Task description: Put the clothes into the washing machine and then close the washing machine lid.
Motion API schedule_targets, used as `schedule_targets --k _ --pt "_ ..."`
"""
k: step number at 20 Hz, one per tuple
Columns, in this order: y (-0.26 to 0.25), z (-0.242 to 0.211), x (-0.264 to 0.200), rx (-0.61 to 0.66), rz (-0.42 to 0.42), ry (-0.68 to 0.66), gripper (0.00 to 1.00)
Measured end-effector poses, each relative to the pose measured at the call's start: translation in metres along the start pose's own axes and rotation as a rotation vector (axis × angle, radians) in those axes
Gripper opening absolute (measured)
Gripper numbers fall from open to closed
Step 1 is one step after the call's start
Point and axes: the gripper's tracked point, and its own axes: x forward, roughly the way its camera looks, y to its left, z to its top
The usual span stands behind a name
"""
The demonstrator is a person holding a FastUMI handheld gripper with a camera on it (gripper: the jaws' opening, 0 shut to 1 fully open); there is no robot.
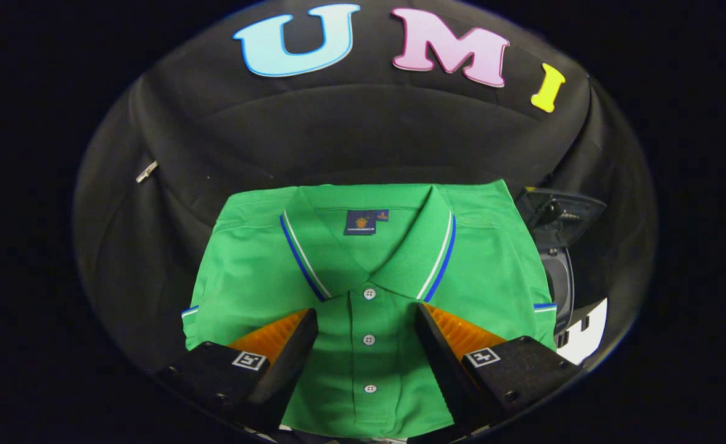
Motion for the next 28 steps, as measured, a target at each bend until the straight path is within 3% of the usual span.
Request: schedule_targets --k 4,9,12,15,20,21,28 --pt "-0.003 0.0 0.001 -0.03 0.008 0.031 0.99" --pt "-0.009 0.0 -0.001 -0.031 0.01 0.033 0.69" --pt "-0.01 0.001 -0.001 -0.037 0.009 0.025 0.69" --pt "-0.007 0.003 0.001 -0.046 0.014 -0.008 0.28" --pt "-0.007 0.009 0.001 -0.072 -0.004 -0.054 0.28" --pt "-0.008 0.007 -0.002 -0.064 -0.013 -0.054 0.08" --pt "-0.007 0.007 -0.001 -0.006 -0.004 -0.089 0.08"
